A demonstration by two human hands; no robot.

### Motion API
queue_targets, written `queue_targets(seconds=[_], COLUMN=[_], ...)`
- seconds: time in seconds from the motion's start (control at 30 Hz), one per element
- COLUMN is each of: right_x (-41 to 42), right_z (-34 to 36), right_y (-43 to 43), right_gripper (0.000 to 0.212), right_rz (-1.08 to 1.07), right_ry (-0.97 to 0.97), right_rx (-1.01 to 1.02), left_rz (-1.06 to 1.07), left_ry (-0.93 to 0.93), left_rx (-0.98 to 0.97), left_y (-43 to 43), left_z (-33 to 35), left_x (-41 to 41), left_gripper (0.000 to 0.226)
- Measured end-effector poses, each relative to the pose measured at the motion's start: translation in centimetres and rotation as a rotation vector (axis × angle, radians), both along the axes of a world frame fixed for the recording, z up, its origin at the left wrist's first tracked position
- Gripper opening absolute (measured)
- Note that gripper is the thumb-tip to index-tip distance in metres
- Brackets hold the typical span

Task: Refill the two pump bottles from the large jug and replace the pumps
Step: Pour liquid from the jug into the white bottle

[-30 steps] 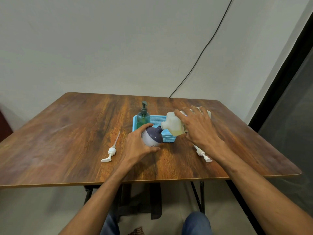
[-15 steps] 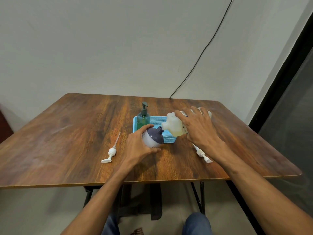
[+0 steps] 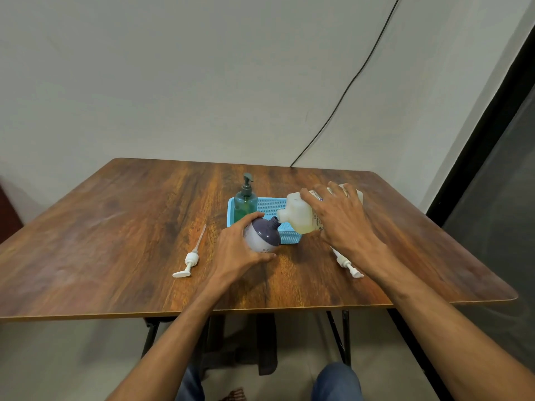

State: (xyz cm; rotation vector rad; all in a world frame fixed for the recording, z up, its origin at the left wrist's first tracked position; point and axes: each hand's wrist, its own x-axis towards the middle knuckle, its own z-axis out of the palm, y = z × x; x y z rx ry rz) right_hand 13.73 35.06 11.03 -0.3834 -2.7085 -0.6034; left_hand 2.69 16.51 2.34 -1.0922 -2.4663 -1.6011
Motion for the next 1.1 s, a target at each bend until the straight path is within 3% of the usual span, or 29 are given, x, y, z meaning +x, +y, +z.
queue_targets(seconds=[0.87, 1.1], right_x=[0.12, 0.0], right_z=[-0.19, -0.27], right_y=[-0.24, -0.22], right_gripper=[0.086, 0.085], right_rz=[-0.015, -0.01], right_ry=[-0.016, -0.005], right_rx=[0.002, 0.004], left_rz=[-0.025, -0.018], left_ry=[0.099, 0.04], left_rx=[0.018, 0.034], left_y=[-0.37, -0.1], left_z=[-0.13, -0.32], left_x=[-0.22, -0.21], left_gripper=[0.085, 0.098])
